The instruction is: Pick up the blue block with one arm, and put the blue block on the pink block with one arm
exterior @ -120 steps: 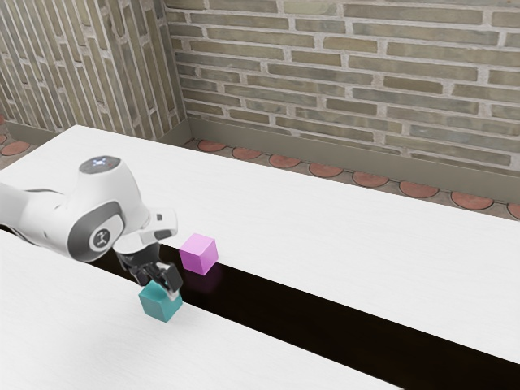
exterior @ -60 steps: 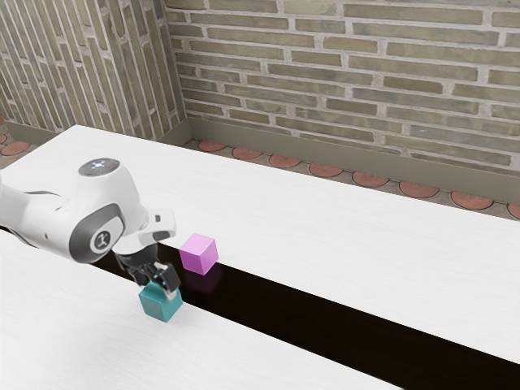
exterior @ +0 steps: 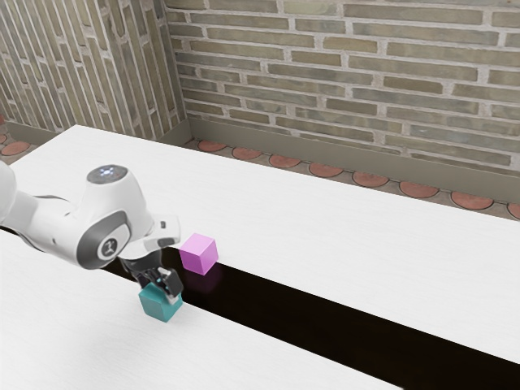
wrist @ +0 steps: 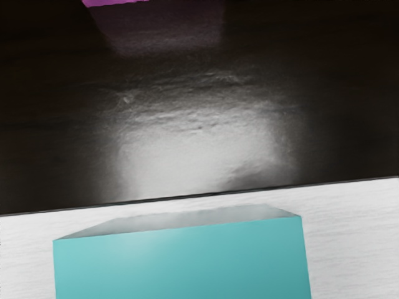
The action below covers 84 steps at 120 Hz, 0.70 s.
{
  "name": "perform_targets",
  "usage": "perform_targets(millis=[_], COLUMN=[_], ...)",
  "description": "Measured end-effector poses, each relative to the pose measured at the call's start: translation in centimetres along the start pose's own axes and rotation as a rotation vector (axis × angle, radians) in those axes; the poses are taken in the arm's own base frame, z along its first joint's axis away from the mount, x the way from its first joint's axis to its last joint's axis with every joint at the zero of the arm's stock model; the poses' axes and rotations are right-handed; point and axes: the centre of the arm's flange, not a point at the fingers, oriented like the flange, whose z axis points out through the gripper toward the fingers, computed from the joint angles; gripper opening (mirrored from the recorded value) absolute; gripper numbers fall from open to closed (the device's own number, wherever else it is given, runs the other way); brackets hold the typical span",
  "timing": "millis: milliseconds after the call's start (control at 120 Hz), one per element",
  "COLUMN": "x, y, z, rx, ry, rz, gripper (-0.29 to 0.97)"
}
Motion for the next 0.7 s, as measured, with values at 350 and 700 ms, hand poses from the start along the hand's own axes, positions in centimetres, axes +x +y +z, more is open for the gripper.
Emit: perform_targets(millis=[350,700], x=[0.0,-0.2], y=[0.5,0.0], z=[0.8,1.4], rx=[0.011,0.011], ry=[-0.007,-0.018], rz=[0.045,0.037], gripper=[0.65,0.65])
